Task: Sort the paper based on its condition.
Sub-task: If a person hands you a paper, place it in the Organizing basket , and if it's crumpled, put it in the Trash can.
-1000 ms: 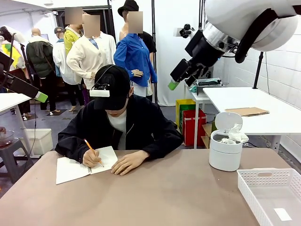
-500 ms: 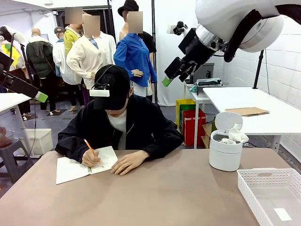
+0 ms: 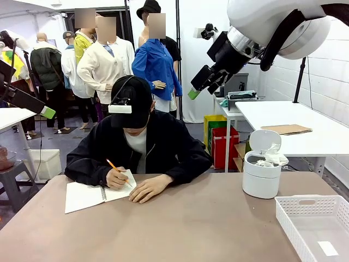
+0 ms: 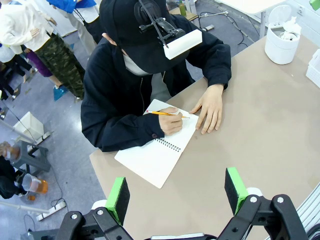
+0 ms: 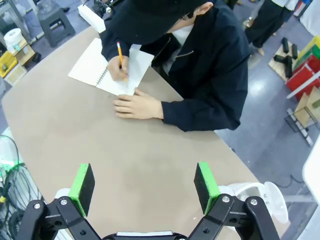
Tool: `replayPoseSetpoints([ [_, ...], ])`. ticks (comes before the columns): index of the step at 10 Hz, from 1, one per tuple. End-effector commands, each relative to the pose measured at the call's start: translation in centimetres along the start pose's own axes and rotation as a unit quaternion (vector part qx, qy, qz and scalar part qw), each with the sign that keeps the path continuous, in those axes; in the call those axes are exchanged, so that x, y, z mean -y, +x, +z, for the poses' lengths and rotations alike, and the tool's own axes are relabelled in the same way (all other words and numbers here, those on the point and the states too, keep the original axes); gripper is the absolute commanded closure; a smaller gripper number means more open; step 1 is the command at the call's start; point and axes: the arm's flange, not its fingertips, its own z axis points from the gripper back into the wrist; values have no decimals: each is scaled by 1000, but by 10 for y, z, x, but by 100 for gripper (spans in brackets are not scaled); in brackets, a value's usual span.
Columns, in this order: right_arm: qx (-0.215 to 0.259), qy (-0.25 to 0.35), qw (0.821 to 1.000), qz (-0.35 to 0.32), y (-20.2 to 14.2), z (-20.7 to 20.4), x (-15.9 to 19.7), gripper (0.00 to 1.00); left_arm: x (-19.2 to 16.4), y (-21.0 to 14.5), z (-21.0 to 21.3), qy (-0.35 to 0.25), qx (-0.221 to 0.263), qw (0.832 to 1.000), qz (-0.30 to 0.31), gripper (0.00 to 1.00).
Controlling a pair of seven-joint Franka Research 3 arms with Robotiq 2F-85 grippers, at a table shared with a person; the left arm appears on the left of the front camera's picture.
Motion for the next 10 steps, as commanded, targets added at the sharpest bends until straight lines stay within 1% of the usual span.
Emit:
replayPoseSetpoints([
  [1,-4,3,1000,0,-1,1,-1,0,-1,-2,1,-3,-3,1000,1,0],
  [10,-4,3,1000,0,-1,1,-1,0,-1,-2,1,-3,-3,1000,1,0],
])
